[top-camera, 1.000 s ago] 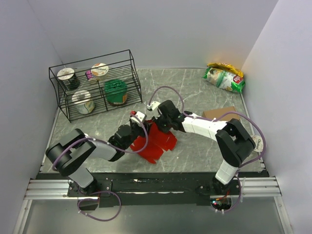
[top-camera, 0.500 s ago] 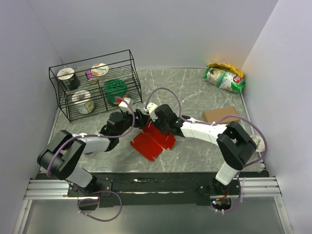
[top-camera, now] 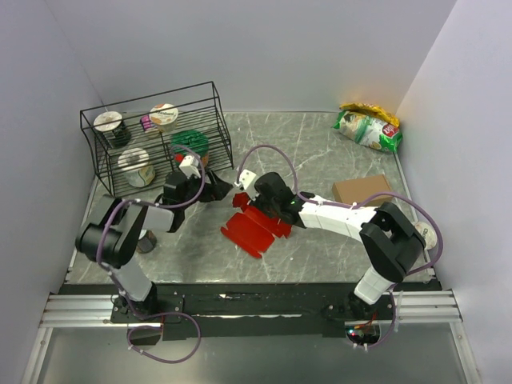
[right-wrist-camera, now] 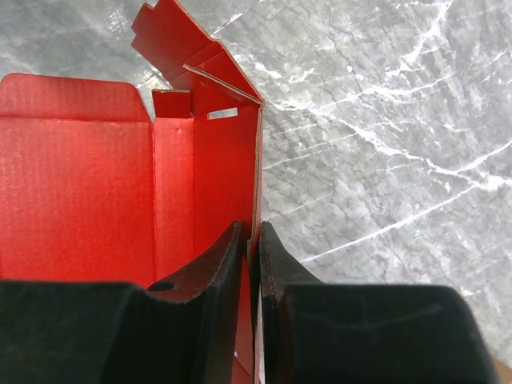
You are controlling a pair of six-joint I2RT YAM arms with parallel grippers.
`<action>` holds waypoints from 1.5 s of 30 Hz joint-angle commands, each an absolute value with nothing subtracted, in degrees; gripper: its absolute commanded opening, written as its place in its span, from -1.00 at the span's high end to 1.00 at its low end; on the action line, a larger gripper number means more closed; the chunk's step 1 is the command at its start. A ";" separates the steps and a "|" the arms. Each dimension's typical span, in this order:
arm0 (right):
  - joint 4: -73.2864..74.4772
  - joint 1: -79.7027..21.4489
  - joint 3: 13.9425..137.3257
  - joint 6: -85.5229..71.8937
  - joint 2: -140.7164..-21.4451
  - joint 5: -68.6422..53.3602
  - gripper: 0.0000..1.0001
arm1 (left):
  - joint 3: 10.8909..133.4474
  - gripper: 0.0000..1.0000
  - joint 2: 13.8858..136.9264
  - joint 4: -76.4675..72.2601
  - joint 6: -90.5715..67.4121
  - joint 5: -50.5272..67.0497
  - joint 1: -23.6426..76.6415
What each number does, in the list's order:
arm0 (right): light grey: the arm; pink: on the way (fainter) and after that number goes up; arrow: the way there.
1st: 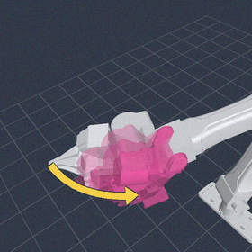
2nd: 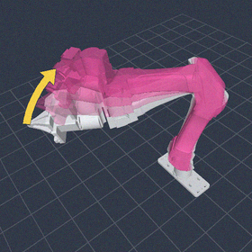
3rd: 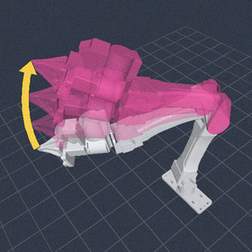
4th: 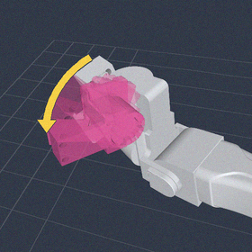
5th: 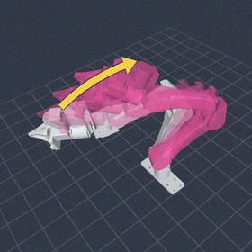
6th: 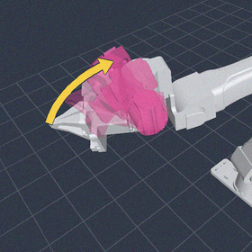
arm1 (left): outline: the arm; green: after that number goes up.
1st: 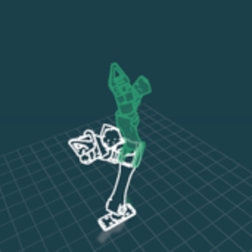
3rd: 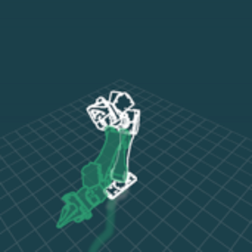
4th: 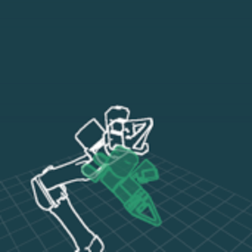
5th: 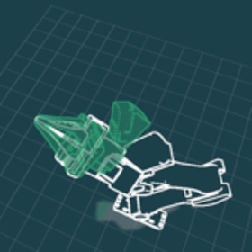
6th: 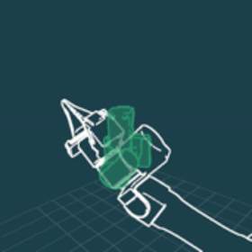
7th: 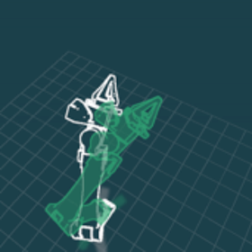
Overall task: Fold the paper box
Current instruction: Fold the paper box at the center of the board.
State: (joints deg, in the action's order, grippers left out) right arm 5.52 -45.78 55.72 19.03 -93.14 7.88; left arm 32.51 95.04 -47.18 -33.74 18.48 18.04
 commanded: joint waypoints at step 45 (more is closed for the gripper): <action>6.15 -45.97 55.72 22.06 -93.69 9.23 1.00 | 32.43 -0.04 110.30 -71.36 -26.81 40.17 22.06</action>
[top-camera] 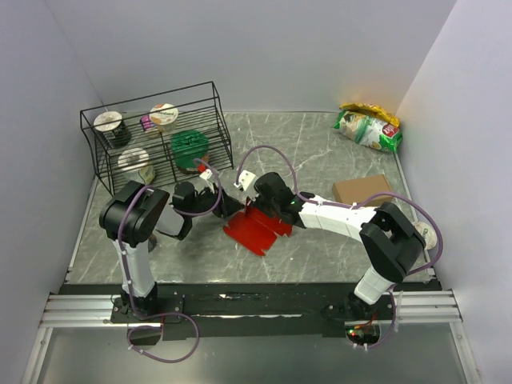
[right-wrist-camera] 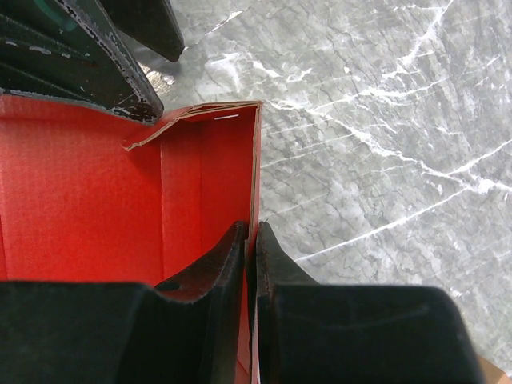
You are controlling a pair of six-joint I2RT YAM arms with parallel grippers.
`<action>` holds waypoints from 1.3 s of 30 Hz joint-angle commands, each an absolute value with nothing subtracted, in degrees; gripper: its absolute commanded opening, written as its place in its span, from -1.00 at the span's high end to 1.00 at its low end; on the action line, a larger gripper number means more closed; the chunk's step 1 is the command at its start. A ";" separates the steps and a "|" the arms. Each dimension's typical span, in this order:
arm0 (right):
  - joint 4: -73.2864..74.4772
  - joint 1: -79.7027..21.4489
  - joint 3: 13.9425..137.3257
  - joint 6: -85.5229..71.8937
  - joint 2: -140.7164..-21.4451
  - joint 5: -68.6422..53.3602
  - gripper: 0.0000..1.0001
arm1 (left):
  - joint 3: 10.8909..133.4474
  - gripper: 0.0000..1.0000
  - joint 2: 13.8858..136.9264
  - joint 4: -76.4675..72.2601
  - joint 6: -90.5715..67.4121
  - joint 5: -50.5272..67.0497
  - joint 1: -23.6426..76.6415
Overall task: Fold the paper box
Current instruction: Fold the paper box at the center of the board.
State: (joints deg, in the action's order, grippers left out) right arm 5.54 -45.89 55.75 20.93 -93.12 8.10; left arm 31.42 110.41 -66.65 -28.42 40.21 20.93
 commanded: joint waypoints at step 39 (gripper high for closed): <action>5.89 -45.97 55.55 21.71 -93.78 7.91 1.00 | 33.66 -0.02 108.10 -71.19 -16.35 30.41 29.27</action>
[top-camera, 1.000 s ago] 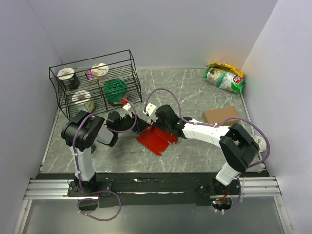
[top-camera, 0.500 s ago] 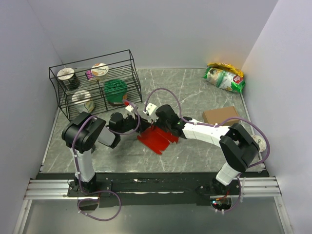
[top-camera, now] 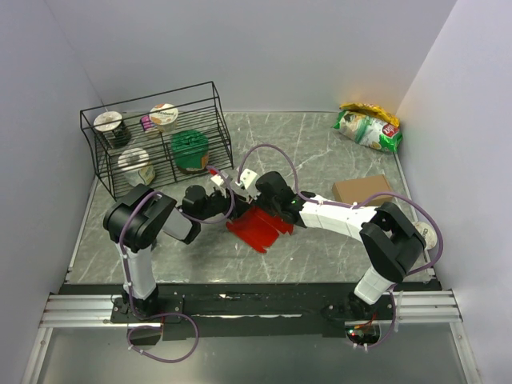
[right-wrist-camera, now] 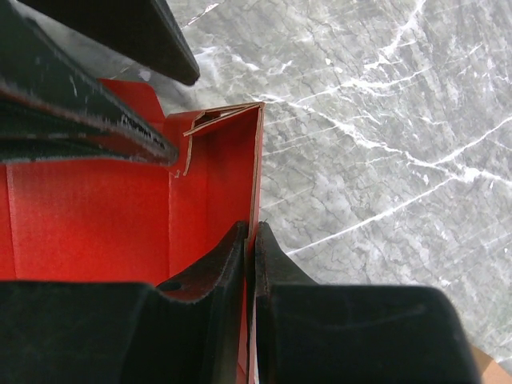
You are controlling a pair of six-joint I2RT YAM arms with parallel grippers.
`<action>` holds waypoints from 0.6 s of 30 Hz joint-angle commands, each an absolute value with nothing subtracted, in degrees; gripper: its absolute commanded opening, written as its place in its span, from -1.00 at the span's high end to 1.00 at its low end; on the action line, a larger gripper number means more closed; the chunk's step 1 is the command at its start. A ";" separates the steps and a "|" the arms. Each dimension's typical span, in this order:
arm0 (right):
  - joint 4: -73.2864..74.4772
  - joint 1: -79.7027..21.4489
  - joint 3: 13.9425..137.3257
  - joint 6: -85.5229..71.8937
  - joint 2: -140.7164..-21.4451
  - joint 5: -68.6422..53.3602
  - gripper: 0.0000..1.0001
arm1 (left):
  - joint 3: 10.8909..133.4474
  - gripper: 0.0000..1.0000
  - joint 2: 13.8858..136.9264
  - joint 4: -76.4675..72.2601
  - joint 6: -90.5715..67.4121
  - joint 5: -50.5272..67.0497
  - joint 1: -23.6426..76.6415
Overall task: Fold the paper box
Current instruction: Fold the paper box at the center of the board.
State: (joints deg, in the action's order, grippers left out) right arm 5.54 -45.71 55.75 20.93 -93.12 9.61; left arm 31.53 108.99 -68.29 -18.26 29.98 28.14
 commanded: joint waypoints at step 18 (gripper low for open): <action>5.63 -45.97 55.11 21.62 -93.16 7.03 1.00 | 38.76 0.09 109.16 -67.68 -13.62 28.83 30.41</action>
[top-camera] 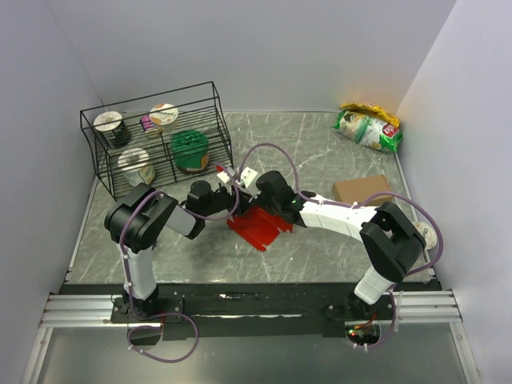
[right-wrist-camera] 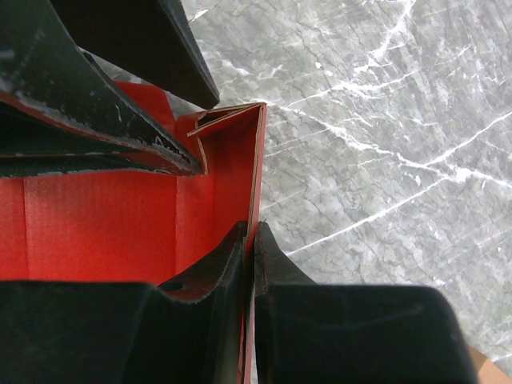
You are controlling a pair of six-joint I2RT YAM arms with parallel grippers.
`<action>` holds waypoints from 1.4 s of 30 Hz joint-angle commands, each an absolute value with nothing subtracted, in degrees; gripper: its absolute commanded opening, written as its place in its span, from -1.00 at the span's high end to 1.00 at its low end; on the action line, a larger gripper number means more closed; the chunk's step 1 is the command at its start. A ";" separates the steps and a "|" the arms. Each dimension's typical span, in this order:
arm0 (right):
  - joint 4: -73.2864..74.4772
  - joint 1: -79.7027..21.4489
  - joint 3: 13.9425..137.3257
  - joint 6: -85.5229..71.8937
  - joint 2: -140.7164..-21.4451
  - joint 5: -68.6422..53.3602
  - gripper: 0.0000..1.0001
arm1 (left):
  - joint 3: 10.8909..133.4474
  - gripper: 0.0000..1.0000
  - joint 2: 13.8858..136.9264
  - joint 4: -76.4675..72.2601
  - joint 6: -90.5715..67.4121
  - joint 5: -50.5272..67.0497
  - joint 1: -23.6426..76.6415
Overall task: Fold the paper box
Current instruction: Fold the paper box at the center of the board.
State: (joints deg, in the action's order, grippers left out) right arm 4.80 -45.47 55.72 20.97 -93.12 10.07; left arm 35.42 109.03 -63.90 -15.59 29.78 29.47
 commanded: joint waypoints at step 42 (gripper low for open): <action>9.23 -44.74 54.59 8.70 -86.58 9.94 -0.15 | 34.10 0.92 103.98 -59.51 -4.57 14.86 37.35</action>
